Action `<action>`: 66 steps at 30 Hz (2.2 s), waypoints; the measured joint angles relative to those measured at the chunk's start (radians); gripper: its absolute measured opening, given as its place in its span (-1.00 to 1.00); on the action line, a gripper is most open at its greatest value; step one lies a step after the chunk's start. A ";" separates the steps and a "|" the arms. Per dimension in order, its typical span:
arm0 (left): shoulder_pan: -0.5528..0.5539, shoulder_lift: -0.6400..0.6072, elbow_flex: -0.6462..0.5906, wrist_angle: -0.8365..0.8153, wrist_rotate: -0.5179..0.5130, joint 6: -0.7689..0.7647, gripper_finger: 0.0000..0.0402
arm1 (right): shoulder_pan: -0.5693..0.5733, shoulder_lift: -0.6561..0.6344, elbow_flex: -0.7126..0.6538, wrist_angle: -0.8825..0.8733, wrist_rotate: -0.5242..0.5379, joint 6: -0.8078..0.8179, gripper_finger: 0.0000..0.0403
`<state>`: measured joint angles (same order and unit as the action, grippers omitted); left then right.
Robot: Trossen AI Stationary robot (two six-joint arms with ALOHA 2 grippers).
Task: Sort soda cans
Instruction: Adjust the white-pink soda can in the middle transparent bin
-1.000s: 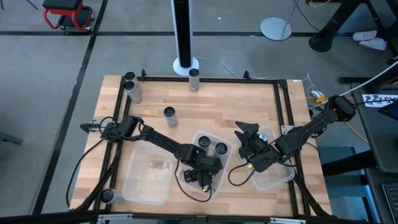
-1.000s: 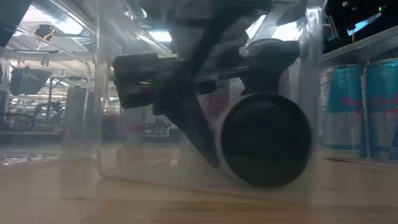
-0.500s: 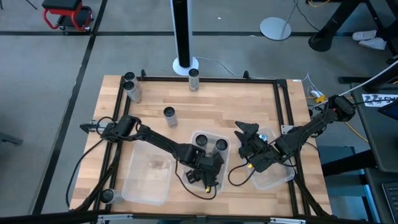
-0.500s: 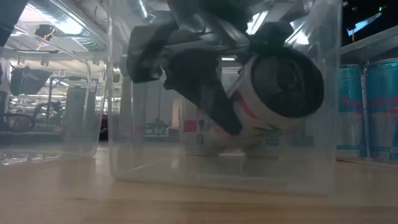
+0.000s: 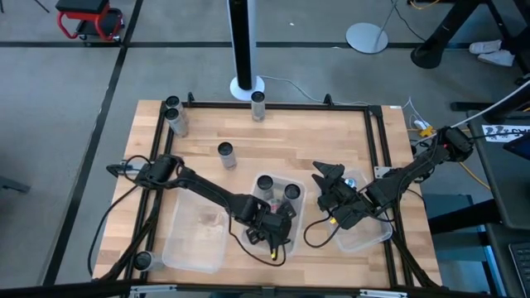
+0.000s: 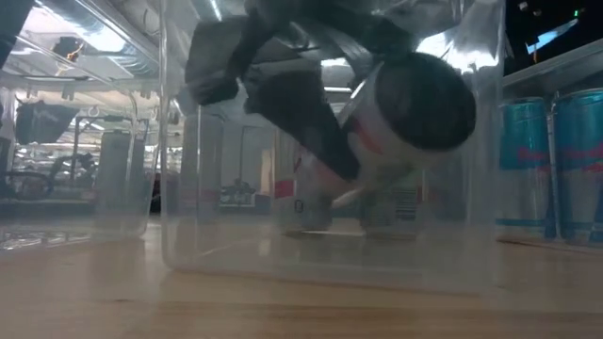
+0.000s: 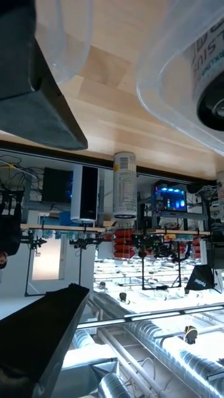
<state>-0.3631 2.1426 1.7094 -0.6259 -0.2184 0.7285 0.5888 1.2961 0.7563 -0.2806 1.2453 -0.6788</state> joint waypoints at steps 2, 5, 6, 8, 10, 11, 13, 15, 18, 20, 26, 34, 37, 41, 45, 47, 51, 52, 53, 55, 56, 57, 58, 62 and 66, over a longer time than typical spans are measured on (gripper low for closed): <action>-0.005 -0.009 0.012 -0.016 -0.003 -0.036 0.33 | 0.000 0.000 0.000 0.000 0.000 -0.003 0.85; -0.011 -0.021 0.037 -0.035 -0.006 -0.070 0.33 | 0.001 0.000 0.000 0.000 0.000 -0.004 0.85; -0.013 -0.026 0.040 -0.042 -0.005 -0.082 0.33 | 0.001 0.000 0.000 0.000 0.000 -0.005 0.85; -0.015 -0.042 0.044 -0.047 -0.006 -0.098 0.33 | 0.001 0.000 0.000 0.002 0.000 -0.005 0.85; -0.017 -0.059 0.044 -0.042 -0.004 -0.114 0.33 | 0.001 0.000 0.000 0.001 0.000 -0.006 0.85; -0.017 -0.067 0.044 -0.043 -0.003 -0.123 0.33 | 0.001 0.000 0.000 0.003 0.000 -0.006 0.85; -0.017 -0.085 0.044 -0.044 -0.003 -0.149 0.33 | 0.001 0.000 0.000 0.002 0.000 -0.007 0.85; -0.017 -0.105 0.044 -0.044 -0.003 -0.172 0.32 | 0.000 0.000 0.000 0.002 0.000 -0.006 0.85; -0.017 -0.140 0.044 -0.039 -0.003 -0.203 0.32 | 0.000 0.000 0.000 0.002 0.000 -0.007 0.85; -0.017 -0.163 0.045 -0.032 -0.003 -0.229 0.32 | 0.000 0.000 0.000 0.002 0.000 -0.007 0.85; -0.017 -0.242 0.045 -0.034 -0.003 -0.313 0.32 | 0.000 0.000 0.000 0.004 0.000 -0.007 0.85; -0.020 -0.348 0.045 -0.017 0.082 -0.416 0.32 | 0.000 0.001 -0.001 0.023 -0.001 -0.011 0.85; -0.033 -0.387 0.042 -0.010 0.085 -0.438 0.32 | 0.000 0.001 -0.001 0.024 -0.001 -0.011 0.85; -0.057 -0.455 -0.022 0.018 0.085 -0.468 0.32 | 0.000 0.001 -0.001 0.031 -0.001 -0.013 0.85; -0.079 -0.524 -0.122 0.052 0.088 -0.515 0.32 | 0.000 0.001 -0.002 0.045 -0.005 -0.016 0.85; -0.086 -0.563 -0.189 0.113 0.088 -0.520 0.32 | 0.000 0.001 -0.002 0.052 -0.011 -0.015 0.85; -0.090 -0.652 -0.323 0.240 0.078 -0.522 0.32 | 0.000 0.001 0.026 0.042 -0.041 -0.022 0.85; -0.088 -0.674 -0.360 0.278 0.067 -0.520 0.32 | 0.001 0.001 0.046 0.043 -0.060 -0.040 0.85; -0.085 -0.697 -0.398 0.320 0.056 -0.513 0.32 | 0.001 0.001 0.071 0.051 -0.083 -0.060 0.85; -0.075 -0.738 -0.476 0.419 0.050 -0.502 0.32 | 0.001 0.000 0.120 0.054 -0.133 -0.099 0.85; -0.067 -0.752 -0.509 0.464 0.048 -0.493 0.32 | 0.001 0.000 0.143 0.054 -0.165 -0.121 0.85; -0.060 -0.764 -0.542 0.507 0.047 -0.485 0.32 | 0.001 0.000 0.164 0.059 -0.198 -0.139 0.85; -0.053 -0.772 -0.569 0.542 0.047 -0.478 0.32 | 0.001 0.000 0.182 0.065 -0.225 -0.153 0.85; -0.028 -0.779 -0.640 0.641 0.047 -0.449 0.32 | 0.001 0.000 0.243 0.085 -0.305 -0.189 0.85; -0.001 -0.779 -0.686 0.727 0.049 -0.434 0.32 | 0.006 -0.001 0.280 0.171 -0.436 -0.193 0.85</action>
<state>-0.3639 1.3632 1.0234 0.1014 -0.1694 0.2947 0.5953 1.2956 1.0363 -0.1098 0.8094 -0.8722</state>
